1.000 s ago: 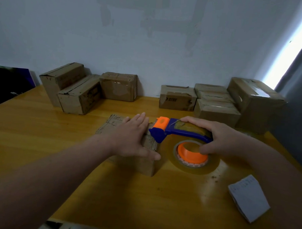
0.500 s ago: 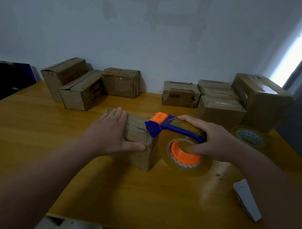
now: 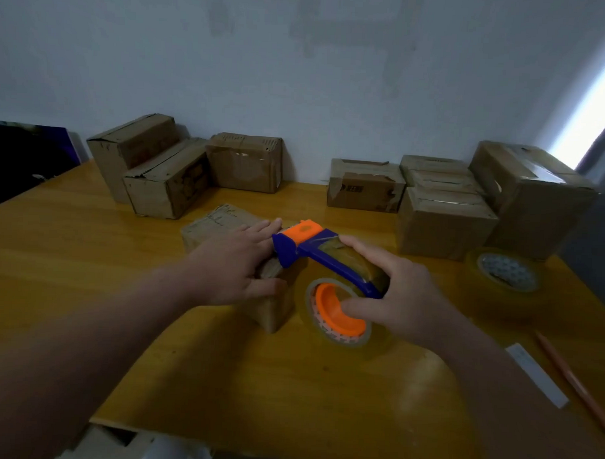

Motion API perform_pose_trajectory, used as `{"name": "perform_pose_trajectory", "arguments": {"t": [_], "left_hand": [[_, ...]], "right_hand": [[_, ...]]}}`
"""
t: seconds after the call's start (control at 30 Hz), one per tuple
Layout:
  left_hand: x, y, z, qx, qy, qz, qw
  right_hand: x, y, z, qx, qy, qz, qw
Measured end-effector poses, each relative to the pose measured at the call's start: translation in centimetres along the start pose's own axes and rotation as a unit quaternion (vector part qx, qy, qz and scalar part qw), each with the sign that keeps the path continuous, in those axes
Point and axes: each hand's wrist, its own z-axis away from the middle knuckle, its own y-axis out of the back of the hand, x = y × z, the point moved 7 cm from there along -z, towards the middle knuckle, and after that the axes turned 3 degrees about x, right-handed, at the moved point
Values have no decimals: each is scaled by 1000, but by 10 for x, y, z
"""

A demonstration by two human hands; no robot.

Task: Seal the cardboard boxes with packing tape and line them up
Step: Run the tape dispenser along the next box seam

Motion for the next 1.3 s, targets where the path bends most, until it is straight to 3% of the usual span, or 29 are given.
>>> {"name": "perform_pose_trajectory", "arguments": {"t": [0.23, 0.57, 1.0, 1.3], "left_hand": [[0, 0, 0, -17, 4, 1, 1000], [0, -1, -1, -22, 14, -25, 999], [0, 2, -3, -13, 9, -5, 1000], [-1, 1, -4, -5, 3, -22, 1000]], "right_hand": [[-8, 16, 18, -9, 20, 36, 999], [11, 38, 46, -65, -28, 63, 996], [-16, 12, -18, -159, -82, 157, 971], [-24, 17, -40, -200, -100, 127, 966]]}}
